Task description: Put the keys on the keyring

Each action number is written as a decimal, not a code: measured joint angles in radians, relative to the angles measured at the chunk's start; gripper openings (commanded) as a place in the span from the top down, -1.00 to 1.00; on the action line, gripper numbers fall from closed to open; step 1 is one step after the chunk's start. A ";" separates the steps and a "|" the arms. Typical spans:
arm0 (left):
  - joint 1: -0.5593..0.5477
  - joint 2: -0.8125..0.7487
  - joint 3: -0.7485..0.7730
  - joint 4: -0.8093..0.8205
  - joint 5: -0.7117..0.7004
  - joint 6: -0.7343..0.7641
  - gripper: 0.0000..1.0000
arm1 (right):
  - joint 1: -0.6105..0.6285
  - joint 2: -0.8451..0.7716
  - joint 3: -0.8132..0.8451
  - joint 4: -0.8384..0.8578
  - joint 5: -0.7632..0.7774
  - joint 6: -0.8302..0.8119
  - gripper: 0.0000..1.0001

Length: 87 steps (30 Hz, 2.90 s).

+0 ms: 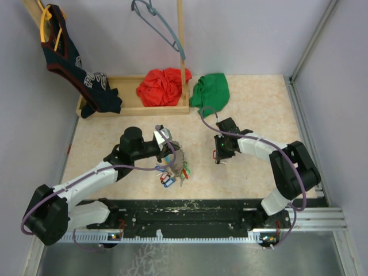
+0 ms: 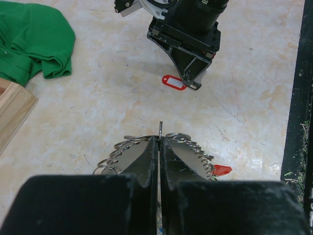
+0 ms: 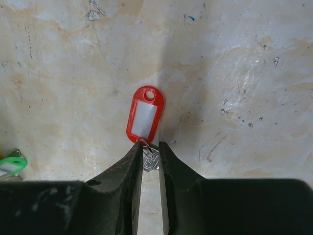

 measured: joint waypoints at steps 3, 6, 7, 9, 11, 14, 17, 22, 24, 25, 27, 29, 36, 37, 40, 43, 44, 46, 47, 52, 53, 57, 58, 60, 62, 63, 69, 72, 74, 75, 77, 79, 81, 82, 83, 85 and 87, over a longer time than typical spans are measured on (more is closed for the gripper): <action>0.000 0.000 0.000 0.000 0.000 0.000 1.00 | 0.000 0.003 0.000 0.006 -0.002 -0.002 0.67; 0.000 0.000 0.000 0.000 0.000 0.000 1.00 | 0.000 0.005 0.000 0.013 -0.006 -0.002 0.73; 0.000 0.000 0.000 0.000 0.000 0.000 1.00 | 0.000 0.005 0.000 0.015 -0.006 -0.002 0.77; 0.000 0.000 0.000 0.000 0.000 0.000 1.00 | 0.000 0.006 0.000 0.016 -0.008 -0.004 0.87; 0.000 0.000 0.000 0.000 0.000 0.000 1.00 | 0.000 0.006 0.000 0.015 -0.008 -0.009 0.97; 0.000 0.000 0.000 0.000 0.000 0.000 1.00 | 0.000 0.005 0.001 0.014 -0.013 -0.017 1.00; 0.000 0.000 0.000 0.000 0.000 0.000 1.00 | 0.000 0.003 0.008 0.007 -0.020 -0.026 1.00; 0.000 0.000 0.000 0.000 0.000 0.000 1.00 | 0.000 -0.040 0.018 -0.012 -0.036 -0.068 1.00; 0.000 0.000 0.000 0.002 0.003 0.000 1.00 | 0.000 -0.081 0.018 -0.010 -0.055 -0.099 1.00; 0.000 0.000 0.000 0.005 0.004 0.000 1.00 | 0.000 -0.111 0.018 -0.003 -0.072 -0.120 1.00; 0.000 0.000 -0.002 0.018 0.007 0.000 1.00 | 0.000 -0.175 0.017 0.019 -0.115 -0.163 1.00; 0.000 -0.001 -0.011 0.041 0.008 0.000 1.00 | 0.000 -0.238 0.014 0.060 -0.159 -0.200 1.00; 0.000 -0.006 -0.073 0.158 0.026 0.009 1.00 | 0.000 -0.414 -0.055 0.291 -0.340 -0.354 1.00; 0.000 -0.006 -0.080 0.172 0.026 0.011 1.00 | 0.000 -0.425 -0.072 0.323 -0.360 -0.370 1.00; 0.000 -0.007 -0.109 0.230 0.027 0.029 1.00 | 0.000 -0.447 -0.129 0.420 -0.412 -0.395 1.00; 0.001 -0.008 -0.136 0.282 0.027 0.051 1.00 | 0.000 -0.457 -0.164 0.505 -0.471 -0.407 1.00; 0.002 -0.009 -0.145 0.299 0.030 0.059 1.00 | 0.000 -0.457 -0.174 0.539 -0.495 -0.412 1.00; 0.009 -0.009 -0.160 0.332 0.042 0.072 1.00 | 0.000 -0.457 -0.183 0.595 -0.542 -0.423 1.00; 0.014 -0.009 -0.167 0.348 0.051 0.080 1.00 | 0.000 -0.457 -0.185 0.629 -0.571 -0.433 1.00; 0.035 -0.009 -0.209 0.455 0.114 0.098 1.00 | 0.000 -0.448 -0.187 0.740 -0.681 -0.476 1.00; 0.038 -0.008 -0.221 0.481 0.130 0.102 1.00 | 0.000 -0.443 -0.187 0.756 -0.706 -0.487 1.00; 0.053 0.018 -0.243 0.568 0.201 0.113 1.00 | 0.000 -0.416 -0.187 0.784 -0.809 -0.536 1.00; 0.056 0.025 -0.243 0.580 0.216 0.114 1.00 | 0.002 -0.410 -0.187 0.781 -0.830 -0.551 1.00; 0.063 0.035 -0.243 0.599 0.241 0.117 1.00 | 0.008 -0.404 -0.187 0.777 -0.858 -0.581 1.00; 0.071 0.043 -0.243 0.611 0.266 0.117 1.00 | 0.016 -0.403 -0.187 0.776 -0.876 -0.611 1.00; 0.074 0.046 -0.243 0.612 0.275 0.117 1.00 | 0.021 -0.403 -0.187 0.776 -0.882 -0.625 1.00; 0.084 0.057 -0.211 0.568 0.322 0.117 1.00 | 0.054 -0.404 -0.208 0.764 -0.874 -0.698 1.00; 0.084 0.066 -0.186 0.547 0.336 0.116 1.00 | 0.075 -0.404 -0.233 0.764 -0.867 -0.717 1.00; 0.084 0.072 -0.180 0.542 0.343 0.116 1.00 | 0.094 -0.404 -0.241 0.761 -0.862 -0.728 1.00; 0.084 0.075 -0.180 0.540 0.348 0.116 1.00 | 0.101 -0.404 -0.245 0.763 -0.859 -0.734 1.00; 0.084 0.082 -0.179 0.537 0.356 0.116 1.00 | 0.108 -0.404 -0.246 0.764 -0.853 -0.740 1.00; 0.084 0.090 -0.179 0.536 0.363 0.115 1.00 | 0.108 -0.408 -0.246 0.772 -0.846 -0.744 1.00; 0.084 0.094 -0.179 0.536 0.368 0.113 1.00 | 0.108 -0.417 -0.252 0.783 -0.841 -0.745 1.00; 0.084 0.095 -0.179 0.536 0.371 0.112 1.00 | 0.108 -0.419 -0.252 0.784 -0.841 -0.746 1.00; 0.084 0.095 -0.178 0.536 0.374 0.111 1.00 | 0.109 -0.420 -0.252 0.788 -0.841 -0.746 1.00; 0.084 0.095 -0.177 0.536 0.379 0.108 1.00 | 0.110 -0.421 -0.252 0.789 -0.841 -0.747 1.00; 0.084 0.096 -0.175 0.537 0.384 0.105 1.00 | 0.113 -0.420 -0.252 0.789 -0.841 -0.752 1.00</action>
